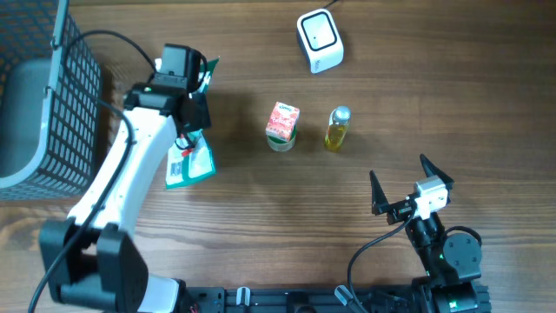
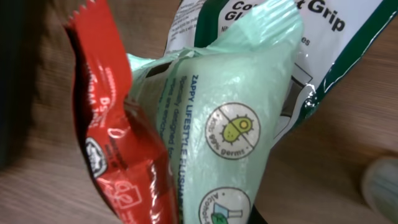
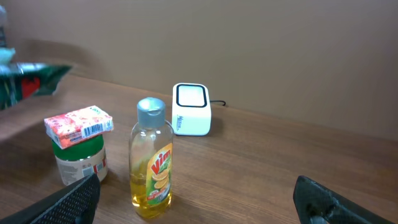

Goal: Scan the item barcode
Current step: 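Lower the glove packets and red stick onto the table, release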

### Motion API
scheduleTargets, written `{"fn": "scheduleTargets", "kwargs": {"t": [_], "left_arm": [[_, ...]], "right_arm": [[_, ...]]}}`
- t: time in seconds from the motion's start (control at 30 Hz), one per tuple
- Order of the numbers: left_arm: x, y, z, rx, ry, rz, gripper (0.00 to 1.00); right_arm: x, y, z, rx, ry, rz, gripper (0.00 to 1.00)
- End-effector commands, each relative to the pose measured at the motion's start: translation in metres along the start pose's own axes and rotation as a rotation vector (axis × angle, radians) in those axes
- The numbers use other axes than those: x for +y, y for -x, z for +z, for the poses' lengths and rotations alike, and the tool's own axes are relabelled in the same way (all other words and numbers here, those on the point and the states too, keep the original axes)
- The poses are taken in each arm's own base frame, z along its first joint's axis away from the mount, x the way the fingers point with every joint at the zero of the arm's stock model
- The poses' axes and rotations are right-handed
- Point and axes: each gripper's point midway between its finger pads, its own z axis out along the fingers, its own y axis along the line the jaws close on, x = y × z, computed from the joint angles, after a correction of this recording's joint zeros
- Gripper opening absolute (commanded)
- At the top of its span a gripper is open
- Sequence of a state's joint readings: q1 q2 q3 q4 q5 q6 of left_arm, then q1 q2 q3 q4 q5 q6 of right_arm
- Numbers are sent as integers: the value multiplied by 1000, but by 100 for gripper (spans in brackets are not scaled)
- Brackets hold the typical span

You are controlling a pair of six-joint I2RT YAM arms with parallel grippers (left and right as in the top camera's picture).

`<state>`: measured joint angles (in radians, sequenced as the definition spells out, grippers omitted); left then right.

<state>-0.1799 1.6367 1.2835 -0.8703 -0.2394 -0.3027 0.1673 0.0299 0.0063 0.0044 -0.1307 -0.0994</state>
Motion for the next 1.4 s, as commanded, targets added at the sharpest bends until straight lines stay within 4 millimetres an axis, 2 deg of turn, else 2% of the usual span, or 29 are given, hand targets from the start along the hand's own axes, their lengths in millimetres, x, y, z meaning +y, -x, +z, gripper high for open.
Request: {"fn": "scheduleTargets", "kwargs": {"t": [0.0, 0.13, 0.23, 0.5, 0.8, 1.07, 1.2, 1.37], "left_arm": [[-2, -8, 23, 13, 31, -37, 4], [-5, -14, 34, 14, 29, -21, 6], [-6, -19, 37, 20, 30, -15, 18], [-3, -37, 49, 56, 38, -4, 18], [-7, -40, 50, 65, 17, -5, 21], [-8, -47, 66, 103, 33, 6, 22], [-15, -46, 72, 96, 19, 74, 23], [-29, -40, 70, 56, -11, 134, 29]], "right_arm": [[-1, 1, 0, -4, -4, -6, 100], [-1, 1, 0, -4, -4, -6, 100], [-1, 1, 0, -4, -4, -6, 100], [-1, 1, 0, -3, -4, -6, 100], [-1, 1, 0, -4, -4, -6, 100], [-1, 1, 0, -4, -4, -6, 99], [-1, 1, 0, -3, -4, -6, 100], [-1, 1, 0, -4, -4, -6, 100]]}}
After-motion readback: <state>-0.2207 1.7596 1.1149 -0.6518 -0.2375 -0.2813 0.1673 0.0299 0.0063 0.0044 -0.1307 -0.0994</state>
